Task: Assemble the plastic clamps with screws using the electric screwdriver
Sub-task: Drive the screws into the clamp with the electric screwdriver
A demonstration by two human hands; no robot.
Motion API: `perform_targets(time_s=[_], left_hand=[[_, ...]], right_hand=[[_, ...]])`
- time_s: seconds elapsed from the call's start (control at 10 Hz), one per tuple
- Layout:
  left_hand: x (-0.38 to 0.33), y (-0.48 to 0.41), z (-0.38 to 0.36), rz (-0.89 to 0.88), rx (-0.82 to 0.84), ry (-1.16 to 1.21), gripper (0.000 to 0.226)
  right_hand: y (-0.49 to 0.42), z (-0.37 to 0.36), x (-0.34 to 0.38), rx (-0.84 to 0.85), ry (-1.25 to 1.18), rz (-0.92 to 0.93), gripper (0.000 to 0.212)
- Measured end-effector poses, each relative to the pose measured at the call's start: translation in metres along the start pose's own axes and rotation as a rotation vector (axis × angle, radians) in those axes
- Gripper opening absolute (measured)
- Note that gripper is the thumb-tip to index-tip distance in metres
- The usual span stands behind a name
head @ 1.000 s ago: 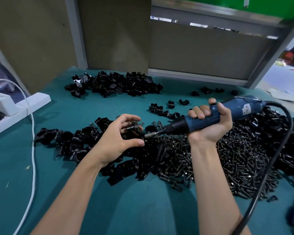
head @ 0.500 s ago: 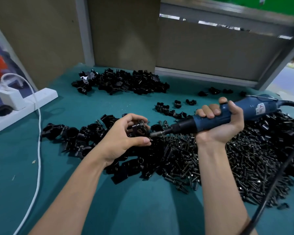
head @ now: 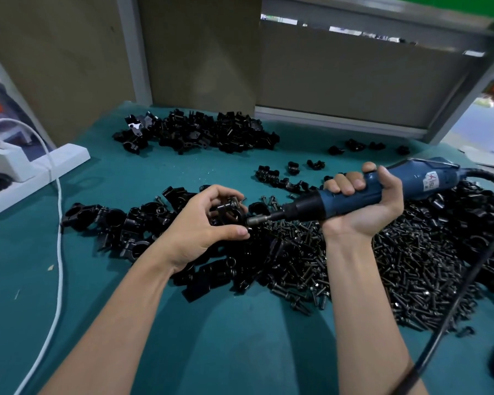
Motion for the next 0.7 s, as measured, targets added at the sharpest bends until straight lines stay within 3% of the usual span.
perform_targets(time_s=[0.7], left_hand=[[-0.0028,-0.0008,-0.0003,-0.040,-0.015,-0.016,0.050]], right_hand=[[0.0025,0.0043,-0.0014,-0.055,-0.004,0.003,0.010]])
Point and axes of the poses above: each hand's wrist, its own y-axis away from the middle knuckle, its own z-axis out of the back of the hand, x = y × z, the point moved 10 cm from there along -y, towards the middle knuckle, and after that the axes turned 1 degree about -z, right-handed, at the moved point
